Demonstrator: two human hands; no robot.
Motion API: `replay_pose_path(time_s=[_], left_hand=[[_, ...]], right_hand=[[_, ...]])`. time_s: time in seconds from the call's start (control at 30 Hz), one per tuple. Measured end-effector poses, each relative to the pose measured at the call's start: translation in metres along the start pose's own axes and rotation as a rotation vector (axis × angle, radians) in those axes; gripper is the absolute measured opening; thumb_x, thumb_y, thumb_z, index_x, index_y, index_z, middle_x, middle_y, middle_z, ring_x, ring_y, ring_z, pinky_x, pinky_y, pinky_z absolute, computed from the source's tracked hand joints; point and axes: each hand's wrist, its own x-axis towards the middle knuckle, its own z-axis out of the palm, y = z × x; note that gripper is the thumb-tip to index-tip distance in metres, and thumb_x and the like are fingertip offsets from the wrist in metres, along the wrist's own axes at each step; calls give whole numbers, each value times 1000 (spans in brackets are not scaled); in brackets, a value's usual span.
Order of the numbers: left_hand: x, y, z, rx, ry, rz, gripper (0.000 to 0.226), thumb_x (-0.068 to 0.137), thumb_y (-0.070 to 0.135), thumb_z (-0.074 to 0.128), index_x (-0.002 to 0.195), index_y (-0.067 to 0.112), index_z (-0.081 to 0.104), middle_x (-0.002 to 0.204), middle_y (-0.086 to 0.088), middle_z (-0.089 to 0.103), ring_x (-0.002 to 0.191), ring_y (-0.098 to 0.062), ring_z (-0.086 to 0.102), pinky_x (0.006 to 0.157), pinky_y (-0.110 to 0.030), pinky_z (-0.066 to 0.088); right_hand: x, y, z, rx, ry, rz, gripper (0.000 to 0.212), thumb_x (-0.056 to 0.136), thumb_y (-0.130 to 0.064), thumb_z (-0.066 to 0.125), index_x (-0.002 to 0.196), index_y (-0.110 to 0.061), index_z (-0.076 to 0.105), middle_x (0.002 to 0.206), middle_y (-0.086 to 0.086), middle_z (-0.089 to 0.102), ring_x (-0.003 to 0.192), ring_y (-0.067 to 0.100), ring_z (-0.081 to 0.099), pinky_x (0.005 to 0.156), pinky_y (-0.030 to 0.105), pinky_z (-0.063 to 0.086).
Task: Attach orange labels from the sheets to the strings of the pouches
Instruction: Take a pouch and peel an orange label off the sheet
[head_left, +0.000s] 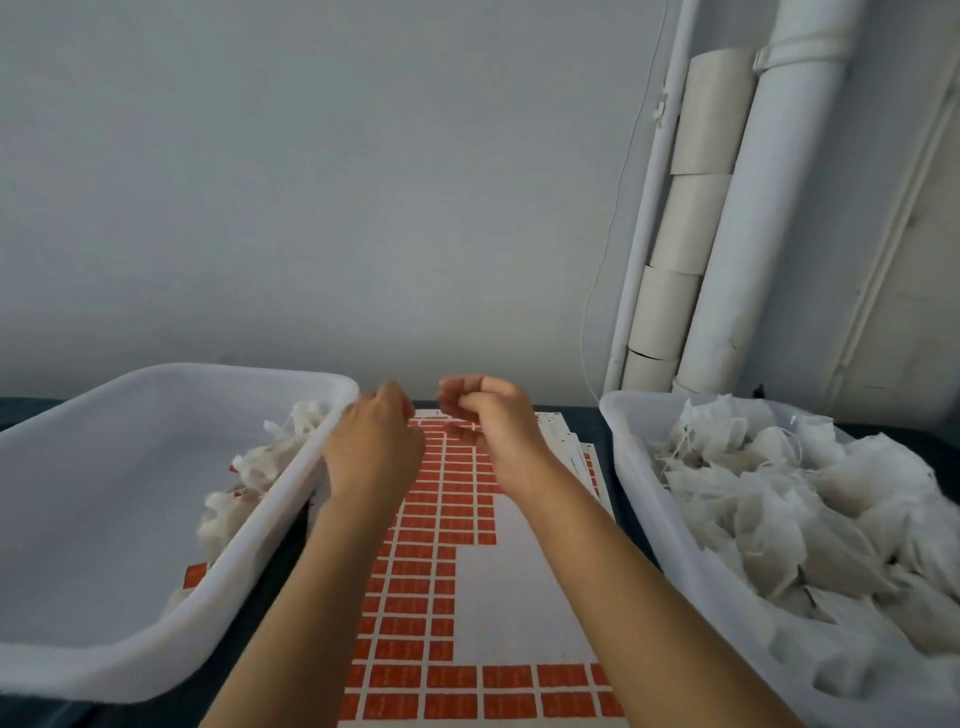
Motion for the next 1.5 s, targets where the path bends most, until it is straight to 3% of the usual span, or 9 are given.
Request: replay_pose_path(time_s=[0.13, 0.3, 0.5, 0.57, 0.73, 0.83, 1.1, 1.3, 1.5], left_hand=[[-8, 27, 34, -14, -140, 84, 18, 95, 24, 54, 113, 21, 55, 108, -1, 64, 83, -11, 56, 71, -23, 47], [-23, 49, 71, -106, -298, 163, 22, 94, 17, 54, 115, 23, 59, 111, 3, 64, 80, -10, 57, 66, -18, 49], [-30, 81, 94, -239, -407, 239, 21, 94, 14, 53, 111, 24, 61, 116, 3, 63, 87, -10, 58, 67, -16, 48], [-32, 91, 97, -265, -415, 246, 22, 94, 15, 54, 112, 25, 61, 117, 3, 63, 90, -11, 59, 68, -16, 49], [-38, 103, 104, -280, -445, 268, 22, 94, 16, 54, 112, 23, 61, 115, 2, 63, 93, -13, 61, 78, -23, 55], [-41, 101, 108, -286, -438, 260, 21, 94, 16, 53, 112, 24, 61, 115, 3, 64, 92, -13, 62, 79, -23, 55], [-32, 91, 104, -491, -407, 212, 22, 93, 19, 57, 114, 24, 58, 117, 3, 62, 90, -10, 59, 64, -13, 48], [-26, 87, 86, -907, -595, 306, 70, 79, 32, 73, 137, 26, 33, 133, 9, 44, 117, -8, 45, 88, -23, 45], [-24, 60, 83, -1155, -440, 234, 31, 85, 27, 66, 113, 20, 55, 100, 4, 63, 90, -14, 63, 67, -19, 53]], right_hand=[[4, -5, -50, -156, 160, 156, 20, 93, -5, 46, 87, -10, 64, 83, 3, 66, 76, 14, 62, 63, 23, 53], [10, -6, -103, -365, 227, 350, 13, 90, -7, 51, 97, -6, 62, 94, 10, 65, 82, 19, 62, 73, 32, 55], [21, 5, -164, -587, 487, 315, 17, 91, -7, 51, 95, 2, 64, 79, 12, 64, 72, 25, 61, 80, 39, 52], [18, 12, -178, -784, 444, 349, 21, 92, -9, 50, 104, 4, 62, 98, 17, 66, 90, 31, 63, 82, 37, 51], [3, 33, -184, -1116, 113, 502, 28, 91, -9, 53, 119, -8, 57, 111, 13, 61, 92, 25, 61, 82, 34, 53], [2, 41, -188, -1203, 165, 433, 32, 91, -4, 48, 123, -6, 57, 115, 14, 59, 87, 23, 54, 77, 33, 48], [6, 15, -192, -1036, 406, 131, 12, 89, -10, 59, 89, -3, 69, 95, 8, 69, 86, 26, 62, 76, 29, 46], [3, -25, -147, -686, 408, -164, 12, 82, -9, 66, 72, -16, 65, 73, 1, 64, 60, 15, 57, 56, 26, 50], [0, -5, -99, -318, 232, -140, 8, 81, -7, 69, 86, 0, 67, 63, 10, 65, 48, 14, 60, 53, 22, 55]])
